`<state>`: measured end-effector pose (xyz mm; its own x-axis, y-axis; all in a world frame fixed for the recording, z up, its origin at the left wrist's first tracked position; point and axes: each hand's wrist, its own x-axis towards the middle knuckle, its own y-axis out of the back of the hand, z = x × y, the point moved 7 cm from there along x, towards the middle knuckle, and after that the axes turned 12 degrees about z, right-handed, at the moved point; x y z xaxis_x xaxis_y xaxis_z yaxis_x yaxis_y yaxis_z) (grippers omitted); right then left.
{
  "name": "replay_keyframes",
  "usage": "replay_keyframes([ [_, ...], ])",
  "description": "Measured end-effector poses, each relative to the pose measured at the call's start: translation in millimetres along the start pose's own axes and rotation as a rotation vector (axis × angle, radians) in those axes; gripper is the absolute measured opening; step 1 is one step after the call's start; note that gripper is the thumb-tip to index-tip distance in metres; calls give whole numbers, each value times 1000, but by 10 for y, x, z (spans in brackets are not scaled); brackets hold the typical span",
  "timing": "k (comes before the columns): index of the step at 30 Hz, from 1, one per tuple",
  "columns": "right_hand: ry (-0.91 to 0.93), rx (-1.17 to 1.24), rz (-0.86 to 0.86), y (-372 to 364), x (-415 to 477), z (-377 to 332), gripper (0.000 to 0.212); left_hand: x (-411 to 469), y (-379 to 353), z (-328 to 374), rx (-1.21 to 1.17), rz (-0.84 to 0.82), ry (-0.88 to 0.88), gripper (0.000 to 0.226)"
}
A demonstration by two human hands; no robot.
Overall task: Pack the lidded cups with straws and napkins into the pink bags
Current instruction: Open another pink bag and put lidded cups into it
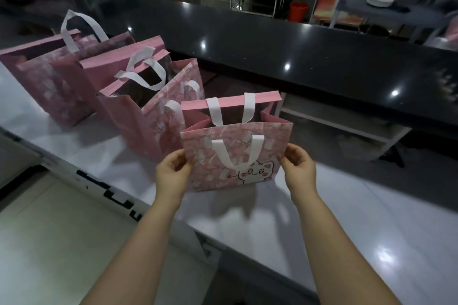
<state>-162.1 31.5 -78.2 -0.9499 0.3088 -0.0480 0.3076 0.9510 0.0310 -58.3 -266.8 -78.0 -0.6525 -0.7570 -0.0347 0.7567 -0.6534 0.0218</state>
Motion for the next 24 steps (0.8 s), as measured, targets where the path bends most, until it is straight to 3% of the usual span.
replay_keyframes([
  [10,-49,156,303,417,-506,45,17,-83,-132,-15,-103,-69,65,34],
  [17,-31,226,558,1279,-839,-73,16,-575,-902,7,-150,-322,105,28],
  [24,-20,246,888,2473,-1296,-18,16,-1406,-1672,-118,-26,-621,124,25],
])
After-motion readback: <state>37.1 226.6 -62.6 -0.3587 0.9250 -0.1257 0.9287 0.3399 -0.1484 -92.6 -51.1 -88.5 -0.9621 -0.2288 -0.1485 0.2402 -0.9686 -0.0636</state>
